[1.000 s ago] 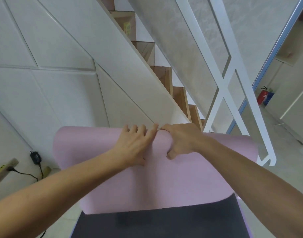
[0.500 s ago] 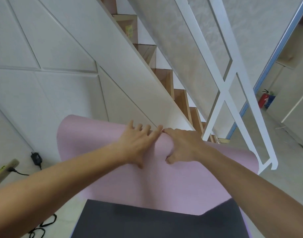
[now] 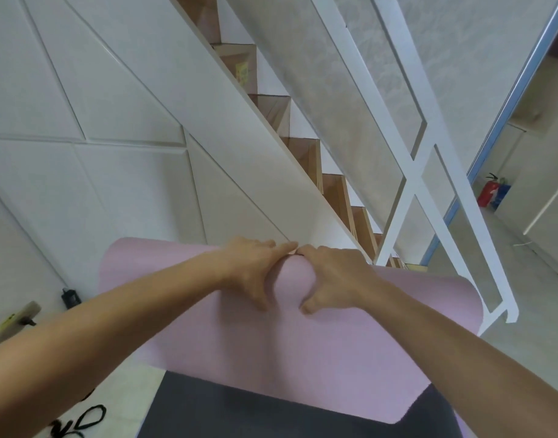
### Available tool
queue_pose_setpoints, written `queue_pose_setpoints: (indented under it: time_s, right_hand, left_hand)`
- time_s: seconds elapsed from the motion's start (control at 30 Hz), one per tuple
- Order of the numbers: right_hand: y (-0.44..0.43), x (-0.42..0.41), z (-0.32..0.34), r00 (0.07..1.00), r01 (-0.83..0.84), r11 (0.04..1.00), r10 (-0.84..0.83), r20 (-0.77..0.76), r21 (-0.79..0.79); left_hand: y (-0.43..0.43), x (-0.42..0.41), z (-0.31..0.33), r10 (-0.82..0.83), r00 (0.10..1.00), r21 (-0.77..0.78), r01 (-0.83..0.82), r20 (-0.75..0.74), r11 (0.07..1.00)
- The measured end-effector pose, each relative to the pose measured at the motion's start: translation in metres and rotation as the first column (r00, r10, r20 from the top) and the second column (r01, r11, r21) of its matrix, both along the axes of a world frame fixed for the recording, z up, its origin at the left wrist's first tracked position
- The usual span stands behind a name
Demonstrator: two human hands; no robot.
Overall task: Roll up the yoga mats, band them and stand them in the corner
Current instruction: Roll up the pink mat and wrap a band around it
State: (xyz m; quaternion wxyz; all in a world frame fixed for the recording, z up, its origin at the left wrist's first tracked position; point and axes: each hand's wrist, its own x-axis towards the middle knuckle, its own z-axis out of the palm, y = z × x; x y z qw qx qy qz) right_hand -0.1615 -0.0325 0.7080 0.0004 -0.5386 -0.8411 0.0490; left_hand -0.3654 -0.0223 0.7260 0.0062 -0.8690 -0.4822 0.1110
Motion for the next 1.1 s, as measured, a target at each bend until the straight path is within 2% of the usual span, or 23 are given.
queue_pose_setpoints:
  time_s: [0.07, 0.1, 0.17, 0.27, 0.37, 0.4, 0.47, 0.5, 0.57, 0.63, 0.73, 0.8, 0.83, 0.87, 0.9, 0.93, 0.97, 1.0, 1.1]
  right_hand:
    - [0.002, 0.004, 0.007, 0.998, 0.03, 0.996, -0.034, -0.05, -0.088]
    - [0.001, 0.005, 0.009, 0.995, 0.042, 0.99, -0.054, -0.083, -0.135]
    - [-0.001, 0.006, 0.008, 0.99, 0.046, 0.979, -0.072, -0.125, -0.196]
    - [-0.013, 0.001, -0.002, 0.998, 0.012, 0.991, -0.02, -0.059, -0.136]
    - [-0.028, -0.007, -0.021, 0.984, -0.062, 0.994, 0.046, 0.17, 0.092]
    - [-0.03, -0.008, -0.025, 0.978, -0.071, 0.986, 0.039, 0.203, 0.151]
    - [-0.027, -0.007, -0.027, 0.98, -0.067, 0.975, 0.024, 0.196, 0.212]
    - [-0.024, -0.006, -0.025, 0.985, -0.057, 0.976, 0.021, 0.171, 0.211]
    - [-0.017, -0.003, -0.021, 0.995, -0.013, 0.985, -0.003, 0.096, 0.169]
    - [-0.01, 0.0, -0.017, 0.999, 0.046, 0.994, -0.048, 0.012, 0.104]
    - [-0.003, 0.001, -0.016, 0.986, 0.133, 0.991, -0.132, -0.104, 0.0]
    - [0.001, 0.004, -0.015, 0.964, 0.188, 0.98, -0.197, -0.176, -0.065]
    - [0.002, 0.005, -0.015, 0.944, 0.222, 0.97, -0.24, -0.227, -0.104]
    - [0.003, 0.007, -0.015, 0.919, 0.248, 0.959, -0.277, -0.28, -0.137]
    - [0.004, 0.008, -0.016, 0.893, 0.265, 0.95, -0.307, -0.33, -0.167]
    - [0.005, 0.008, -0.018, 0.865, 0.274, 0.941, -0.331, -0.378, -0.198]
    - [0.006, 0.007, -0.019, 0.831, 0.281, 0.932, -0.355, -0.428, -0.228]
    - [0.007, 0.004, -0.021, 0.798, 0.28, 0.924, -0.375, -0.472, -0.261]
    - [0.008, -0.002, -0.033, 0.715, 0.256, 0.903, -0.418, -0.561, -0.346]
  left_hand:
    - [-0.014, 0.002, -0.015, -0.077, 0.988, 0.268, 0.111, -0.137, 0.957]
    - [-0.019, 0.003, -0.019, -0.075, 0.982, 0.349, 0.133, -0.173, 0.928]
    - [-0.022, 0.003, -0.026, -0.058, 0.983, 0.4, 0.124, -0.174, 0.908]
    - [-0.012, 0.0, -0.027, -0.053, 0.996, 0.294, 0.073, -0.075, 0.953]
    - [0.0, -0.002, -0.017, 0.059, 0.998, 0.041, -0.06, 0.029, 0.997]
    - [0.004, -0.002, -0.012, 0.101, 0.994, -0.058, -0.098, 0.048, 0.993]
    - [0.008, 0.0, -0.008, 0.139, 0.987, -0.16, -0.125, 0.08, 0.979]
    - [0.009, 0.0, -0.008, 0.136, 0.986, -0.159, -0.121, 0.092, 0.98]
    - [0.008, 0.0, -0.008, 0.088, 0.993, -0.073, -0.083, 0.08, 0.994]
    - [0.003, -0.003, -0.013, -0.004, 1.0, 0.117, 0.003, 0.013, 0.993]
    - [-0.009, -0.014, -0.03, -0.092, 0.993, 0.457, 0.115, -0.072, 0.882]
    - [-0.015, -0.022, -0.045, 0.003, 0.997, 0.605, -0.051, 0.08, 0.795]
    - [-0.018, -0.025, -0.05, 0.1, 0.976, 0.587, -0.197, 0.193, 0.785]
    - [-0.02, -0.029, -0.056, 0.221, 0.922, 0.499, -0.362, 0.32, 0.788]
    - [-0.022, -0.029, -0.064, 0.36, 0.815, 0.332, -0.529, 0.454, 0.781]
    - [-0.022, -0.028, -0.072, 0.481, 0.663, 0.117, -0.647, 0.573, 0.753]
    - [-0.019, -0.029, -0.082, 0.546, 0.509, -0.083, -0.676, 0.665, 0.732]
    - [-0.018, -0.029, -0.086, 0.556, 0.394, -0.226, -0.63, 0.732, 0.743]
    - [-0.013, -0.023, -0.091, 0.516, 0.181, -0.395, -0.452, 0.837, 0.8]
